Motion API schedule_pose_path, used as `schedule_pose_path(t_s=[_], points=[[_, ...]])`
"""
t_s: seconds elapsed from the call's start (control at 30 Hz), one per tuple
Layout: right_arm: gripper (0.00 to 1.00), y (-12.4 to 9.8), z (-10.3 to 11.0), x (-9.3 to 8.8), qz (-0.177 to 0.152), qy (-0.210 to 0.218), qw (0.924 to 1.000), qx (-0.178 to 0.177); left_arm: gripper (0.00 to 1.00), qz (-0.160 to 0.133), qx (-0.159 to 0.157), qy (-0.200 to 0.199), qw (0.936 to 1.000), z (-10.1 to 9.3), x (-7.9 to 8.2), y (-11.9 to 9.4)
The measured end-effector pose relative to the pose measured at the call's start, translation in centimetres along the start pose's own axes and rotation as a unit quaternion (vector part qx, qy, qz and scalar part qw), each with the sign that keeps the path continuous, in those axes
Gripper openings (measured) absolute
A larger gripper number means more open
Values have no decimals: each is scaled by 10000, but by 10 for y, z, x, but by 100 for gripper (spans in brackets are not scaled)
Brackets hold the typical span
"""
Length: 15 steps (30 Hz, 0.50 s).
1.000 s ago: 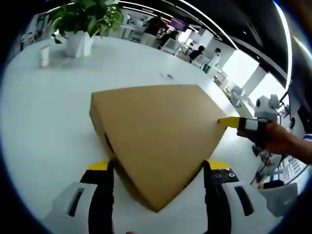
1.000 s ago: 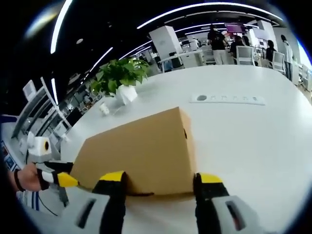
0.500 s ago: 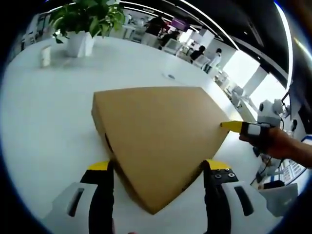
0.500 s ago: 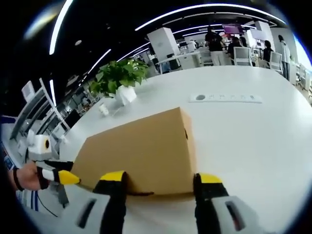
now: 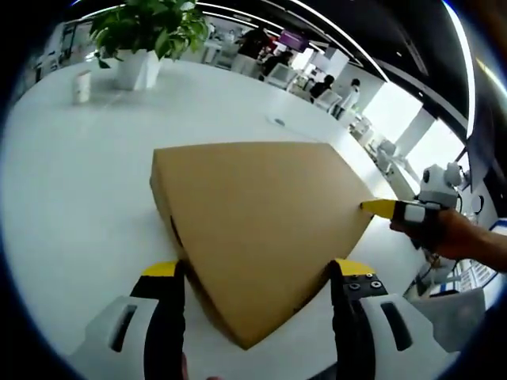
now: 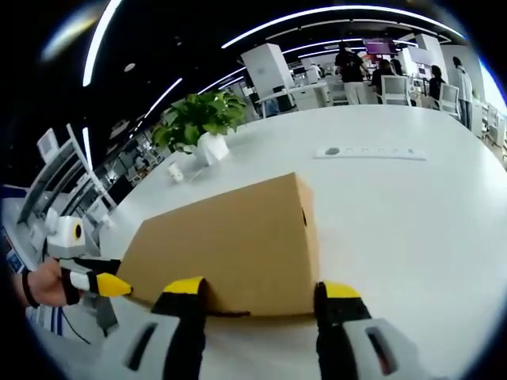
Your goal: Operate the shoe box by opening the lid, removing the specified soft item, and placing it in the target area until the item is outside and the box remains undamaged.
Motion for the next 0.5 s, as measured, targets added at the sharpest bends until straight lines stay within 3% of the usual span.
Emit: schedule_pose_path(t_s=[0.5], points=[[54, -13, 22, -18, 10, 47, 10000, -39, 79, 8, -14, 79, 10000, 4, -15, -21]])
Point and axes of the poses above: the point that each gripper's makers call its tool centre point, and the gripper's own axes: y roughly forward along the fingers, z roughly to its left, x roughly out of its top, the point moved 9 cm from there along -y, roughly backward along the fingers, and after that the axes turned 8 degrees about -z, right-handed, at the moved point
